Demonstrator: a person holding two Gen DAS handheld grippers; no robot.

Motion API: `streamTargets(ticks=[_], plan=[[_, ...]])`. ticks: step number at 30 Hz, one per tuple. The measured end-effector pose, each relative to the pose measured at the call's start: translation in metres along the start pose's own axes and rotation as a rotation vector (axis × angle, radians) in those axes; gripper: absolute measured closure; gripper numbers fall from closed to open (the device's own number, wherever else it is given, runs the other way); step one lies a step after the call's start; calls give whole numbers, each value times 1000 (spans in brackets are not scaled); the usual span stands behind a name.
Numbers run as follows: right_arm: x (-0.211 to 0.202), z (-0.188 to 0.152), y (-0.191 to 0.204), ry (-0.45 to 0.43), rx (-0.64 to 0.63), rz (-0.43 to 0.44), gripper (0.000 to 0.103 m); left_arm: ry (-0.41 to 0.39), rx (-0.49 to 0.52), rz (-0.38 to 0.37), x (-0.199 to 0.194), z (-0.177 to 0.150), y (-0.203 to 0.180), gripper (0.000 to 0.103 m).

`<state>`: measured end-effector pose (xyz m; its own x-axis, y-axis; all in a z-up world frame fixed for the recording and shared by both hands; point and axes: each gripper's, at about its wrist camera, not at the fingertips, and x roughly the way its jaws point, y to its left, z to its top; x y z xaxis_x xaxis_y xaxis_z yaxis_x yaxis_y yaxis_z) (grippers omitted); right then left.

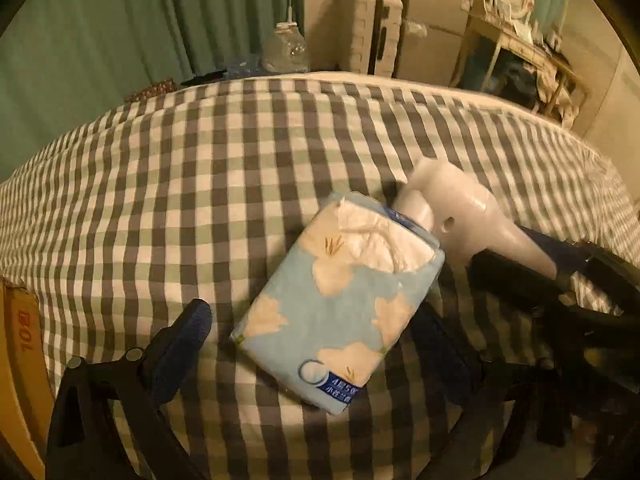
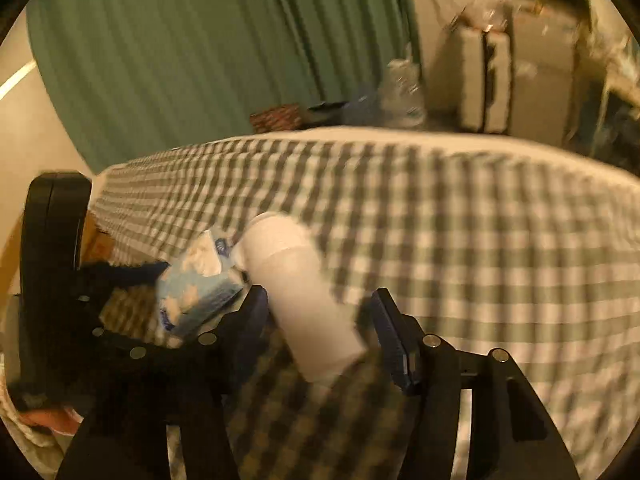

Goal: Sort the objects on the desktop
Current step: 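Move both tools back over the bed toward the tissue pack and white bottle, then grasp the blue tissue pack with the left tool while the right grasps the white bottle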

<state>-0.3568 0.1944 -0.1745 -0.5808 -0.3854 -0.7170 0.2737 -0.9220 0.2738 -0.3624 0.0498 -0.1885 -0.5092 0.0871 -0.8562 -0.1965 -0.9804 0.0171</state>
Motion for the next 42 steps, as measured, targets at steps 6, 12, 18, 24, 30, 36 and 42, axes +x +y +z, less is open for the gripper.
streamTargets(ticks=[6, 12, 18, 24, 30, 36, 42], plan=[[0, -12, 14, 34, -10, -108, 61, -84, 153, 52, -17, -13, -30, 43], [-34, -44, 28, 49, -9, -239, 71, -26, 127, 18, -53, -25, -27, 45], [-72, -82, 33, 156, 85, -342, 71, -6, 34, -13, -100, -53, -14, 45], [-105, -120, 57, 180, 160, -352, 72, 4, -7, -3, -137, -124, -9, 44], [-150, -128, 85, 91, 140, -379, 72, -30, -117, 21, -169, -158, 16, 44], [-174, -124, 108, 38, 86, -395, 75, -104, -194, 51, -205, -166, 38, 44], [-186, -129, 138, 20, 26, -375, 103, -112, -236, 51, -216, -174, 39, 44]])
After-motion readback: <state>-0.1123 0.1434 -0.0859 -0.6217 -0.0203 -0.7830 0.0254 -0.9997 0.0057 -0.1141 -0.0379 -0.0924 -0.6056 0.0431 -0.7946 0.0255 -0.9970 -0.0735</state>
